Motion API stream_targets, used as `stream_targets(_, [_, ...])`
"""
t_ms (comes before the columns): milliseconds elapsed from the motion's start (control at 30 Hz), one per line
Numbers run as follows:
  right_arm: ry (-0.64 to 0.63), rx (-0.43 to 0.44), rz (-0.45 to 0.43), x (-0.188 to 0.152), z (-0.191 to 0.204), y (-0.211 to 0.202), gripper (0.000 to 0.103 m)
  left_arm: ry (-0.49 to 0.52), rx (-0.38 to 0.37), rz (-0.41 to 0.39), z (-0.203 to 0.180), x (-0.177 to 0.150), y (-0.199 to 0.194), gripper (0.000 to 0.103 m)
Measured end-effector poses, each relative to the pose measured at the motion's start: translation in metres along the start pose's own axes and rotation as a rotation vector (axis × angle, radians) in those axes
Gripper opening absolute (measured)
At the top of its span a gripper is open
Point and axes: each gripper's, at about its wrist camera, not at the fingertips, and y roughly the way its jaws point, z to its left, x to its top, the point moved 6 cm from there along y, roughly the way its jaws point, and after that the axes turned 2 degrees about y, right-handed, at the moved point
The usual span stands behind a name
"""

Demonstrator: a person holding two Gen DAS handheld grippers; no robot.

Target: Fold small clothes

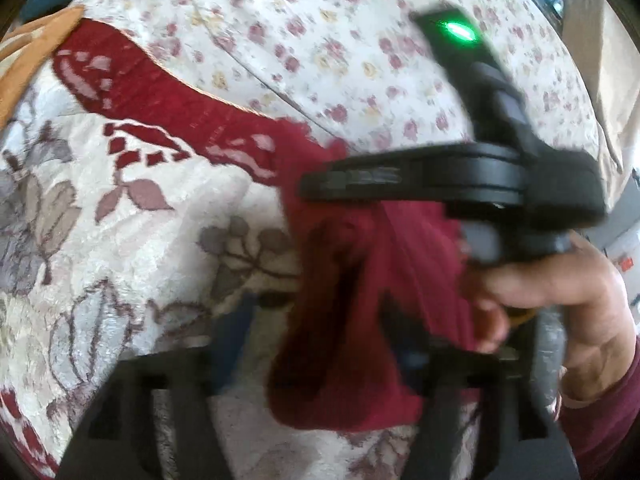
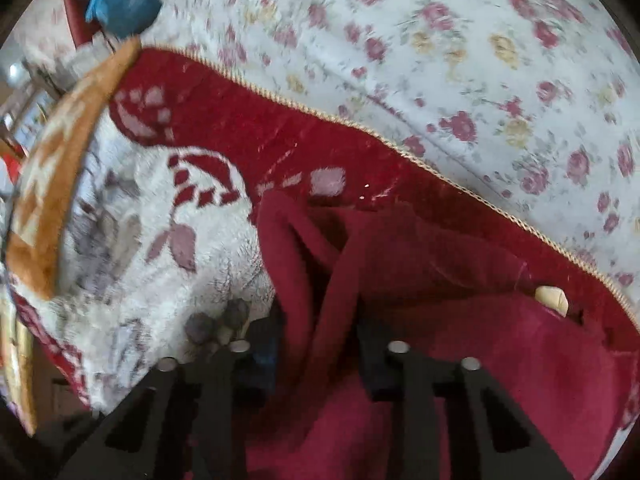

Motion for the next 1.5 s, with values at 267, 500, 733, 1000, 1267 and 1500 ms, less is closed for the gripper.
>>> stream_targets(267, [0.073,0.084,-0.064,-0.006,-0.017,-0.027,0.027,0.058,-0.013,0.063,-0.018,-0.007,0.011,0.030])
stream_targets(500, [0.079,0.112,-0.141,-0.019,-0.040,-0.078,0.023,0.101,-0.101,0.047,-0.063,-0.004,-0.004,0.012])
stream_targets(733, [0.128,0.046,-0.217,-0.041,-0.109,-0.149,0.023,0.180,-0.211,0.058,-0.158,-0.006,-0.003,0.012])
stream_targets(1000, [0.305,-0.065,-0.197,-0.081,-0.221,-0.159,0.023,0.265,-0.260,0.147,-0.240,-0.031,0.055,0.013])
stream_targets(1267, [0.524,0.059,-0.223,-0.113,-0.263,-0.134,0.053,0.377,-0.315,0.211,-0.240,-0.052,0.061,0.060])
stream_targets(1500, [0.526,0.258,-0.256,-0.149,-0.226,-0.159,0.088,0.416,-0.061,0.043,-0.181,-0.020,0.024,0.074])
